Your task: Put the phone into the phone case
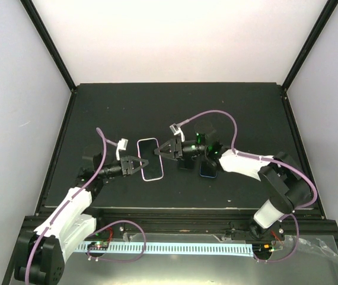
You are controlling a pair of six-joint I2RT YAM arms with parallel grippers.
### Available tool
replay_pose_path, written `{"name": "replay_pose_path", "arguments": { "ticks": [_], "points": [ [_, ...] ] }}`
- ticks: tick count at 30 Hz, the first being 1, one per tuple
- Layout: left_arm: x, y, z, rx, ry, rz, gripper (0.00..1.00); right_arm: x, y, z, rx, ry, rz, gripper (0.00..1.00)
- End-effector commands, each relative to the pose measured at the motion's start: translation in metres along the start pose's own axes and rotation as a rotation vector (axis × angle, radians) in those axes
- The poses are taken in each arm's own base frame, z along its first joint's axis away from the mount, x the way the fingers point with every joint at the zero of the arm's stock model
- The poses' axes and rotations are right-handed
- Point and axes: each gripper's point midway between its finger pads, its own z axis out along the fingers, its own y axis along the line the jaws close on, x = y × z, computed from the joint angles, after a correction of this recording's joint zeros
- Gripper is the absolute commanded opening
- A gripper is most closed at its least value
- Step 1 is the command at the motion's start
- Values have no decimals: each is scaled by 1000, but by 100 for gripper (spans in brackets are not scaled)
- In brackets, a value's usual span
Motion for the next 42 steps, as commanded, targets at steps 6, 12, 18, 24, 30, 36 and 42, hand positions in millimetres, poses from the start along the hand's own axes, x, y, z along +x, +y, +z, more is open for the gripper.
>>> {"name": "replay_pose_path", "arguments": {
  "ticks": [6, 12, 18, 24, 30, 36, 42],
  "points": [
    [8, -29, -3, 129, 45, 56, 1, -36, 29, -6, -7, -37, -118, 55],
    [10, -34, -4, 146, 54, 61, 2, -46, 32, -2, -9, -38, -129, 54],
    [11, -31, -4, 133, 55, 49, 2, -49, 35, 0, -22, -34, -129, 43],
    [8, 3, 0, -16, 35, -10, 1, -51, 39, -4, 0, -56, -126, 1],
    [8, 28, 5, -98, 47, -87, 2, -50, 32, -6, 46, -64, -101, 1],
    [-4, 8, 3, -45, 1, -68, 2, -34, 16, -9, 92, -22, -96, 37],
    [-26, -21, -2, 6, -80, -24, 2, -8, 13, -17, 55, 8, -87, 66]
  ]
}}
